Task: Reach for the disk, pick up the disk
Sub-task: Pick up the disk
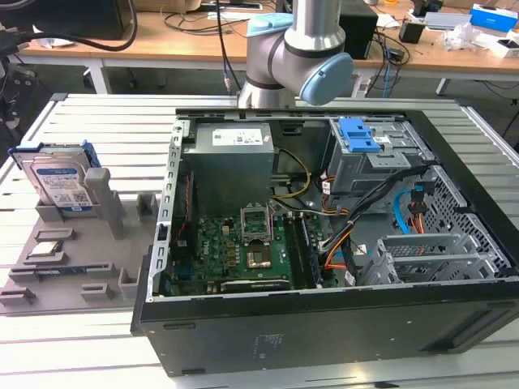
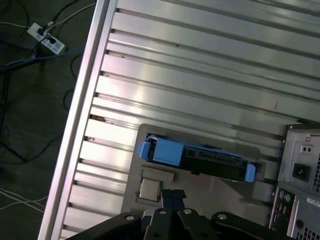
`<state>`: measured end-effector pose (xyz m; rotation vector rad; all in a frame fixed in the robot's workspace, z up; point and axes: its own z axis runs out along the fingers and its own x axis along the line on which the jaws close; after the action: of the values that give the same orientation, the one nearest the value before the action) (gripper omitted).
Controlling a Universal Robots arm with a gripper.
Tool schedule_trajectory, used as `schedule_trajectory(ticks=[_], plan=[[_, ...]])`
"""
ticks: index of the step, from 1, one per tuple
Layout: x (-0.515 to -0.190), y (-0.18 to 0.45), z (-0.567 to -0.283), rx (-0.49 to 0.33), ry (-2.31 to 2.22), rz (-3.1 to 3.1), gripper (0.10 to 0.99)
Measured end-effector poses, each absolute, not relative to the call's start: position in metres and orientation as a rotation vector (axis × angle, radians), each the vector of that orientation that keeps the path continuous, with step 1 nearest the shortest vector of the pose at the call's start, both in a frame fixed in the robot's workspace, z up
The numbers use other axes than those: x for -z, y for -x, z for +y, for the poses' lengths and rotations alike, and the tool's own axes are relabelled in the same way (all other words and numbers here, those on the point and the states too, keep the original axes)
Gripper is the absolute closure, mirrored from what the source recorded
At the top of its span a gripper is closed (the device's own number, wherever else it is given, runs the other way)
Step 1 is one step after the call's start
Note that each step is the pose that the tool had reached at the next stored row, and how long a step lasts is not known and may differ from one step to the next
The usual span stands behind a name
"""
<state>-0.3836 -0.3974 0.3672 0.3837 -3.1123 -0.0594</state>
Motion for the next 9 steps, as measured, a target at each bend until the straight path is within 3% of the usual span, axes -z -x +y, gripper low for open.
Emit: schedule_trajectory(ticks=[9], plan=[[-0.3672,0.3836,-0.3974,0.059,-0.625,-3.070,0.980]])
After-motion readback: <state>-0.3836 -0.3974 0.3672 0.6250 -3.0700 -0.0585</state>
